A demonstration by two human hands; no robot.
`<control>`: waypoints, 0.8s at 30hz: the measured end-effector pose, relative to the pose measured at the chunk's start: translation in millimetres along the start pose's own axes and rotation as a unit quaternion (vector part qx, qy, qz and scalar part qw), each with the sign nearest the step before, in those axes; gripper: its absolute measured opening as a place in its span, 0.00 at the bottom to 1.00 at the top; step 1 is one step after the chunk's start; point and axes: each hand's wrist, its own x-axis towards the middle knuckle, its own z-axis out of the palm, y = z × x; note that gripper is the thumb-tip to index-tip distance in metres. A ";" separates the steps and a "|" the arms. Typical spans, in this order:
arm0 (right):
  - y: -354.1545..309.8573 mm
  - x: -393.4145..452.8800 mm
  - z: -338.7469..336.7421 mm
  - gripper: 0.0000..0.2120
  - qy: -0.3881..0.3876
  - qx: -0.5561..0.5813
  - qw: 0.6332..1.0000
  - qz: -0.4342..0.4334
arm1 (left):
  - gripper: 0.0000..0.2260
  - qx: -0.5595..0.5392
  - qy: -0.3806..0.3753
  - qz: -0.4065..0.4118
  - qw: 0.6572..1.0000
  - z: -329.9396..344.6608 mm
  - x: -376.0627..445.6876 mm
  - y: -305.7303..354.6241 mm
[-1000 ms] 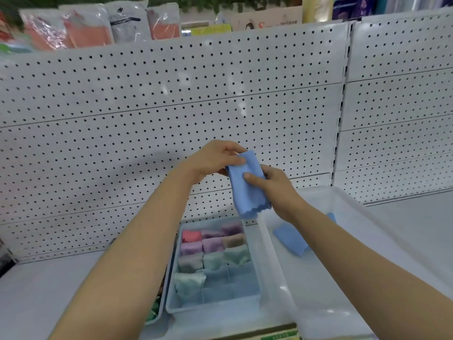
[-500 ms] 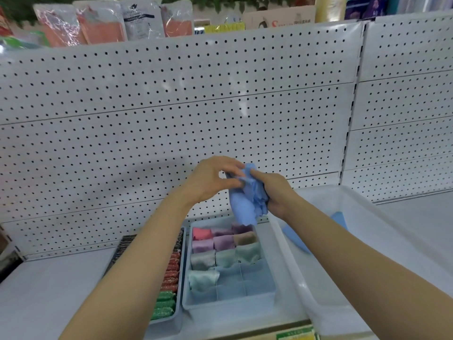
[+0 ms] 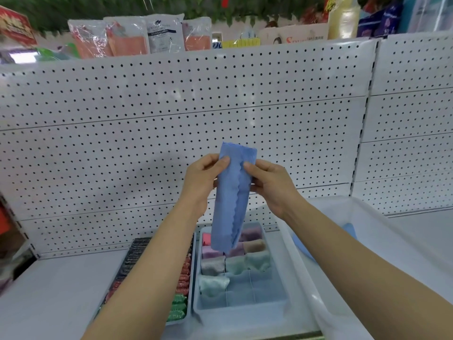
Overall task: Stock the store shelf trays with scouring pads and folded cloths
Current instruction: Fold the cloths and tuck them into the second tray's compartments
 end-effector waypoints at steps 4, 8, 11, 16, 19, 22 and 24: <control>-1.4 -0.5 8.2 0.10 0.041 -0.013 0.999 -0.006 | 0.05 0.008 0.019 0.023 1.000 -2.7 -9.3 0.5; -2.5 -3.7 13.4 0.10 0.044 0.005 0.999 0.014 | 0.18 0.168 0.104 0.108 0.974 -1.2 -15.9 0.3; -1.4 -5.8 14.6 0.11 0.031 0.000 0.999 0.022 | 0.31 0.337 0.091 0.217 0.912 -3.2 -20.3 6.4; -2.7 -10.5 15.4 0.11 0.021 -0.006 1.000 0.011 | 0.20 0.480 0.016 0.328 0.813 -12.2 -16.7 16.7; -1.2 -11.9 16.2 0.10 0.012 -0.008 1.000 0.008 | 0.14 0.477 0.000 0.327 0.816 -14.6 -12.1 22.0; -2.1 -13.3 18.3 0.10 0.006 -0.013 1.000 0.003 | 0.08 0.473 0.017 0.334 0.815 -15.4 -9.6 26.2; -2.3 -12.6 18.9 0.09 0.012 -0.017 1.000 -0.003 | 0.07 0.451 0.003 0.319 0.833 -16.0 -8.4 28.7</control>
